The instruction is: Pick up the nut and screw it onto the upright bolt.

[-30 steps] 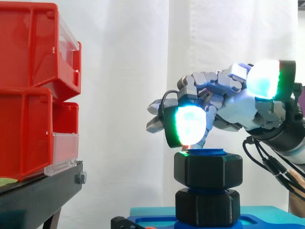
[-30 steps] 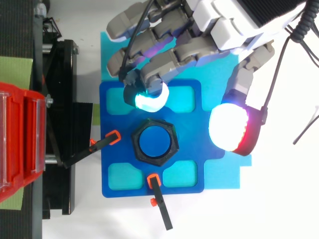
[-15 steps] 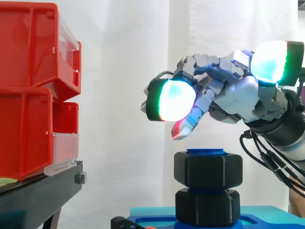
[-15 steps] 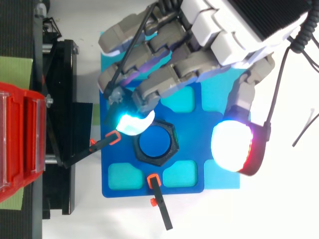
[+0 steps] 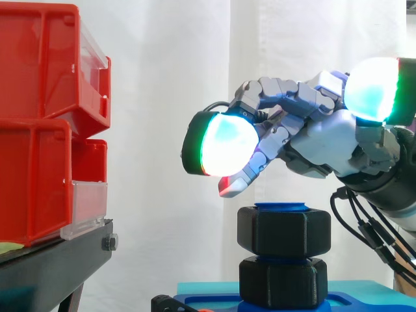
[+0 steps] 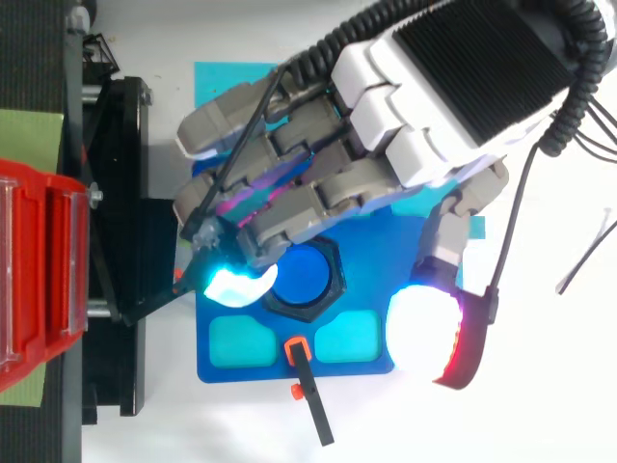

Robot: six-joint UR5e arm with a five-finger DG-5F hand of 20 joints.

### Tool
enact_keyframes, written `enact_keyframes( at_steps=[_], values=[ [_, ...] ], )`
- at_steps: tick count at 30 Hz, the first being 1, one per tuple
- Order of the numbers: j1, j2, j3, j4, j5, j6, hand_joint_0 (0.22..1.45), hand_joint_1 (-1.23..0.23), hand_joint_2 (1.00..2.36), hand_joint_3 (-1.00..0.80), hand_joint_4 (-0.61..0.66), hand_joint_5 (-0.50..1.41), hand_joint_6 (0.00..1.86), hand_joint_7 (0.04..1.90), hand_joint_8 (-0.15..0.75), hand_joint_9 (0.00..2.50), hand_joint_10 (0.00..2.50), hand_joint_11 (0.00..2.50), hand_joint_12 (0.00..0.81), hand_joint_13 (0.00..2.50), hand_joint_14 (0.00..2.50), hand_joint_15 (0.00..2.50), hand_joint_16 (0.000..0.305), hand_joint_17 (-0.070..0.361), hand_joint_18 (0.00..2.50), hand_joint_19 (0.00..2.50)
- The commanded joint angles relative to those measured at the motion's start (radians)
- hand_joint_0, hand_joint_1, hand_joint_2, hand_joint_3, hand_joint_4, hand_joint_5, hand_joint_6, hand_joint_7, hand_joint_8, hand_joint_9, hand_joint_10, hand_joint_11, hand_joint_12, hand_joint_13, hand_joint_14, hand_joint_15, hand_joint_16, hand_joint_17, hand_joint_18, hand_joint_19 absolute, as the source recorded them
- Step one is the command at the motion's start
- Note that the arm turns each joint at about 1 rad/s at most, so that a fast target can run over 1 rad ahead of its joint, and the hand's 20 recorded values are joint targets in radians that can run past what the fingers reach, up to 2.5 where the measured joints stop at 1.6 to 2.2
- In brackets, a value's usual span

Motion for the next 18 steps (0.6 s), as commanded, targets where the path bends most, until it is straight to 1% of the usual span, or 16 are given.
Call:
enact_keyframes(
  at_steps=[1,4,16,18],
  values=[
    [0.007,-0.001,-0.012,0.01,0.014,-0.006,0.51,-0.11,1.0,-0.5,0.22,-0.07,0.5,0.8,0.189,0.97,0.0,0.0,0.243,0.55,0.0,0.0,0.028,0.062,0.28,0.03],
    [0.007,-0.001,-0.019,0.012,0.017,-0.006,0.51,-0.11,1.0,-0.5,0.21,-0.07,0.5,0.79,0.188,0.96,0.0,0.0,0.244,0.54,0.0,0.0,0.028,0.063,0.28,0.04],
    [0.007,-0.002,-0.019,0.012,0.017,-0.014,0.5,-0.12,1.0,-0.5,0.22,-0.08,0.5,0.79,0.193,0.94,0.0,0.0,0.248,0.54,0.0,0.0,0.028,0.064,0.27,0.03],
    [0.007,-0.021,-0.014,0.018,0.021,-0.009,0.5,-0.13,1.0,-0.5,0.21,-0.08,0.5,0.79,0.191,0.94,0.0,0.0,0.248,0.54,0.0,0.0,0.028,0.064,0.28,0.04]
  ],
)
